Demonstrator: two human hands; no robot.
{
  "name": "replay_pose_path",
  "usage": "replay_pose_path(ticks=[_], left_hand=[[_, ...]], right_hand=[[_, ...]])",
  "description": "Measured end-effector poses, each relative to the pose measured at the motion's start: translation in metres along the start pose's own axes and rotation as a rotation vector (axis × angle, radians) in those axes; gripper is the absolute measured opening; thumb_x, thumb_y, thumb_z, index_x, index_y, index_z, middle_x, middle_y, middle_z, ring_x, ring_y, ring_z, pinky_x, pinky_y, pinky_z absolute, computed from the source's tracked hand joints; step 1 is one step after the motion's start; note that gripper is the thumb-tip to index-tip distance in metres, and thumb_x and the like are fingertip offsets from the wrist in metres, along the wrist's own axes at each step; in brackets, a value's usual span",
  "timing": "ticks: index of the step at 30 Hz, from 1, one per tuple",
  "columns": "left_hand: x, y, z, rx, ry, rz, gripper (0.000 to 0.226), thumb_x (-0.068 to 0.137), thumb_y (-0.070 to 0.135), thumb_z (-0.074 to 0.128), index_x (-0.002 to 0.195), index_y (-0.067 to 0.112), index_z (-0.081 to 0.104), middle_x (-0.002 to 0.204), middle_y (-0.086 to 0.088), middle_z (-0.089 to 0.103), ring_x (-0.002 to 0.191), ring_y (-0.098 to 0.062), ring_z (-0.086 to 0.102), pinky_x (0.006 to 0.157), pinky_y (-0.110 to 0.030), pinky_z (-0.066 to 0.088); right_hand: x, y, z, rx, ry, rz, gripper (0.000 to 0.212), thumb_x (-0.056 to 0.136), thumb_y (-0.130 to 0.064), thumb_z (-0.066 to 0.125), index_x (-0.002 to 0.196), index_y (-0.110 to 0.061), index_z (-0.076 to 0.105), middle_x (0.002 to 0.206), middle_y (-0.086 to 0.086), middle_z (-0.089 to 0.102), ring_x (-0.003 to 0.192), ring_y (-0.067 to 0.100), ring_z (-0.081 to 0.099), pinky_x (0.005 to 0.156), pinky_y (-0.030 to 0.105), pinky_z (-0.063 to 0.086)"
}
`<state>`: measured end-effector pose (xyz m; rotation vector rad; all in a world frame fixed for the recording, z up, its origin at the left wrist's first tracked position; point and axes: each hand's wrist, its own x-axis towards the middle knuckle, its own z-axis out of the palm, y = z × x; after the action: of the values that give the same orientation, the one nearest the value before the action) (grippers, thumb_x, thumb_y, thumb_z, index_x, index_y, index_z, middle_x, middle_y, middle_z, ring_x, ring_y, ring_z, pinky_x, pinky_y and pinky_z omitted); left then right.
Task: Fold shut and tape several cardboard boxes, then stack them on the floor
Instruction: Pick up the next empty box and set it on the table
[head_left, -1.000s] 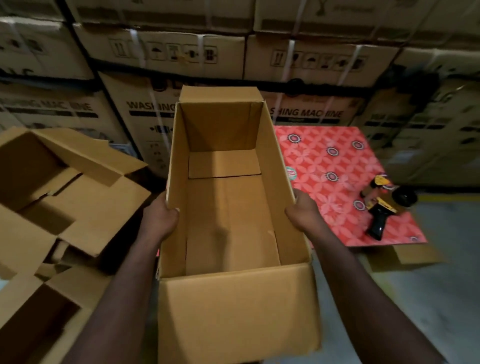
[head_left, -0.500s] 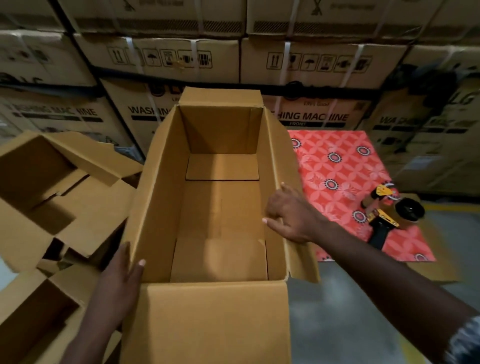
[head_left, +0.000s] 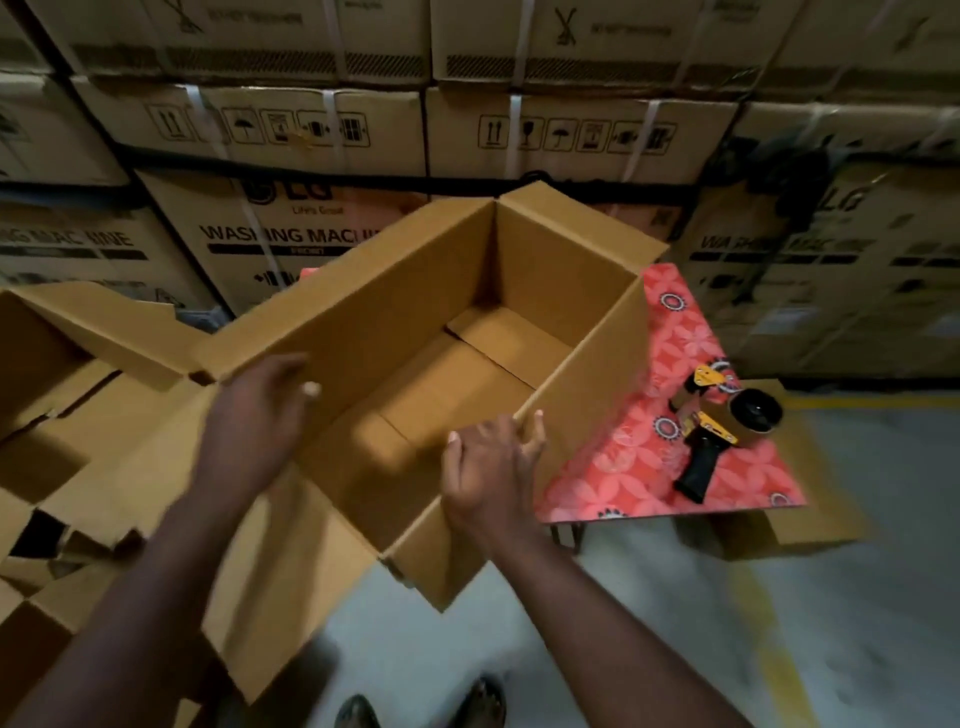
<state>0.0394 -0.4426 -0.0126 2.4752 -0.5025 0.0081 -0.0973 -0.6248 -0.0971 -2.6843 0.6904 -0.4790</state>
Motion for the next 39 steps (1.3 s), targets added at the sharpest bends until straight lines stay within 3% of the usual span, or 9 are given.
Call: replay_pose_path(ticks=[4,8,16,21,26,31,35,37,39], left_hand=[[-0.079,0.055,0.071,-0.033,-0.429,0.175,0.066,0.093,0.045,0.066,0.151,0.039,0.034,0.130,0.017,0.058,0.106,-0.003,0.058,0.088,-0.026,0.048],[-0.097,0.046,0.087,0.209,-0.194,0.280,0.044,0.103,0.054,0.041,0.144,0.042,0.043,0.123,0.018,0.066,0.100,-0.004,0.066,0.074,-0.022,0.049],[-0.058,-0.011,0.049,0.219,-0.258,0.232,0.040,0.101,0.040,0.052,0.140,0.048,0.048,0.121,0.019,0.066,0.096,0.000,0.060,0.075,-0.020,0.047],[-0.005,-0.066,0.033,0.228,-0.235,0.276,0.037,0.091,0.028,0.057,0.121,0.051,0.061,0.095,0.012,0.070,0.082,-0.013,0.060,0.068,-0.034,0.045],[0.017,-0.068,0.032,0.067,-0.055,0.263,0.035,0.089,0.003,0.065,0.105,0.033,0.072,0.108,0.006,0.071,0.098,-0.025,0.063,0.085,-0.050,0.048],[-0.042,-0.029,0.059,-0.339,0.366,-0.136,0.024,0.091,0.000,0.066,0.110,0.014,0.064,0.128,-0.007,0.061,0.120,-0.026,0.054,0.099,-0.044,0.043],[-0.023,-0.025,0.058,-1.040,0.732,-0.714,0.030,0.100,0.016,0.058,0.130,0.017,0.060,0.124,0.001,0.063,0.113,-0.012,0.062,0.094,-0.028,0.053],[-0.004,-0.044,0.048,-1.396,0.767,-0.909,0.040,0.102,0.024,0.052,0.141,0.017,0.054,0.129,-0.001,0.062,0.122,-0.014,0.061,0.100,-0.027,0.053],[0.004,-0.058,0.038,-1.580,0.626,-0.946,0.052,0.103,0.037,0.044,0.151,0.018,0.041,0.135,-0.002,0.057,0.124,-0.016,0.057,0.110,-0.031,0.044]], right_hand=[[0.014,0.004,0.009,0.050,0.017,-0.006,0.041,0.099,-0.036,0.031,0.085,-0.021,0.066,0.092,-0.002,0.068,0.100,0.023,0.057,0.115,0.060,0.017],[0.041,0.058,-0.007,0.123,0.024,-0.093,0.045,0.100,-0.039,0.028,0.086,-0.017,0.065,0.090,0.002,0.066,0.099,0.023,0.057,0.116,0.058,0.019],[0.098,0.146,-0.033,-0.111,0.088,0.086,0.053,0.100,-0.043,0.025,0.084,-0.014,0.066,0.091,0.010,0.066,0.101,0.032,0.060,0.112,0.060,0.025],[0.066,0.134,-0.033,-0.146,0.098,0.097,0.056,0.103,-0.044,0.022,0.088,-0.019,0.069,0.091,0.005,0.067,0.099,0.028,0.060,0.115,0.055,0.024],[0.039,0.112,-0.024,-0.135,0.125,0.130,0.047,0.103,-0.042,0.025,0.085,-0.022,0.063,0.088,-0.001,0.063,0.092,0.025,0.059,0.109,0.055,0.029],[0.038,0.109,-0.025,-0.131,0.114,0.155,0.050,0.104,-0.043,0.020,0.089,-0.024,0.064,0.094,-0.002,0.065,0.097,0.023,0.058,0.112,0.055,0.028],[0.037,0.109,-0.027,-0.157,0.087,0.163,0.052,0.104,-0.043,0.018,0.092,-0.024,0.064,0.096,-0.001,0.065,0.098,0.023,0.058,0.113,0.055,0.028],[0.038,0.107,-0.031,-0.161,0.065,0.163,0.050,0.104,-0.043,0.018,0.095,-0.025,0.064,0.099,-0.003,0.065,0.101,0.021,0.058,0.115,0.055,0.026],[0.037,0.104,-0.032,-0.152,0.054,0.169,0.050,0.105,-0.043,0.016,0.097,-0.026,0.063,0.101,-0.004,0.064,0.103,0.020,0.058,0.116,0.054,0.025]])
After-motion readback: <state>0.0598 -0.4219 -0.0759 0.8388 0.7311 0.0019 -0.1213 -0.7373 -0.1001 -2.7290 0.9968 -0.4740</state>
